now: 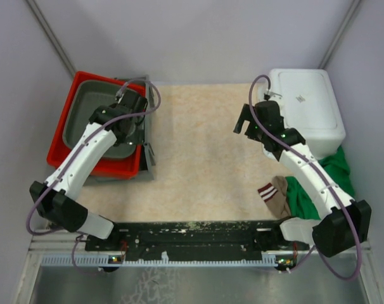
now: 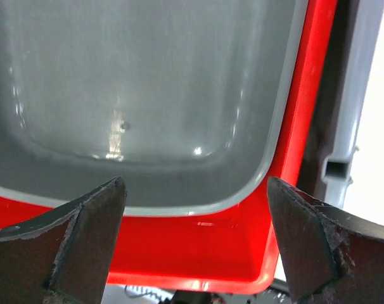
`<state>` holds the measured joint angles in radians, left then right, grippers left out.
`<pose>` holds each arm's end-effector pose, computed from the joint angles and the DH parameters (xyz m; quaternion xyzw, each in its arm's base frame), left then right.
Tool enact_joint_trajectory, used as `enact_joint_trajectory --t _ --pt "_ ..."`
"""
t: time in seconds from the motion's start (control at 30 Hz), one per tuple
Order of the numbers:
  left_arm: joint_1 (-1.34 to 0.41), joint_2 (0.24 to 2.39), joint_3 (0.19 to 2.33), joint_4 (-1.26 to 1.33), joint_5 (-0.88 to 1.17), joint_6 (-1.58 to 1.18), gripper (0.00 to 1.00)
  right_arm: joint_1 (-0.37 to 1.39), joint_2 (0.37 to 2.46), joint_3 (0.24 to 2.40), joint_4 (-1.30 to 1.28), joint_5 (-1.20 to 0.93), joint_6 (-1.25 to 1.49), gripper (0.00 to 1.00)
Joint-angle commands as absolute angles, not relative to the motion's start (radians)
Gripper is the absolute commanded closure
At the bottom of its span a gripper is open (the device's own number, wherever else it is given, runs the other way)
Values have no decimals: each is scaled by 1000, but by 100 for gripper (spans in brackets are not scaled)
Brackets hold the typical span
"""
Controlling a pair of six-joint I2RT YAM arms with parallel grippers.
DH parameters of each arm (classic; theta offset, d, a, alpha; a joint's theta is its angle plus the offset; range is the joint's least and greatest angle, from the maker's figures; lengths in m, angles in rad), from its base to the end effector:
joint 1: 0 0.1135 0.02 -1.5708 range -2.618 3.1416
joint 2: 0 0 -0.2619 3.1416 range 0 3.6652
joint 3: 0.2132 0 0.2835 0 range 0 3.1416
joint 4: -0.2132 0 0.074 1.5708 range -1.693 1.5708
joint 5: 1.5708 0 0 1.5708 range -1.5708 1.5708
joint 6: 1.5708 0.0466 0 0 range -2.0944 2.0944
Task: Turn the large container upside down
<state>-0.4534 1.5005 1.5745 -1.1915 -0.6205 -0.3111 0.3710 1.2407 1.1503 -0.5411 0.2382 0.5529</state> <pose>0.3018 -0.1169 0.3544 -0.0025 0.9304 0.1962 0.3095 0.2955 0.1031 0.3256 0.1340 0.8769 0.1054 0.4495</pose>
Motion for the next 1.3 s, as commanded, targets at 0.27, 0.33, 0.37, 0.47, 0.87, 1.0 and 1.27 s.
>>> enact_joint_trajectory --t 0.27,0.33,0.37,0.47,0.87,1.0,1.27 --pt "-462 1391 1418 -1188 -399 -33 8 373 1210 1157 -551 239 545 2" --pt "-463 1407 1416 -1181 -381 -12 9 373 1222 1165 -559 231 545 2" --pt "-465 1414 1413 -1176 -382 -3 10 373 1229 1168 -562 227 545 2" --pt "-469 1440 1396 -1151 -405 15 13 373 1241 1175 -567 225 543 1" --pt "-488 1541 1374 -1067 -499 5 35 373 1246 1175 -585 234 547 2" --pt "-488 1557 1362 -1056 -505 25 48 373 1247 1172 -585 235 549 2" --pt "-494 1575 1384 -1059 -509 27 63 373 1261 1170 -583 237 556 2"
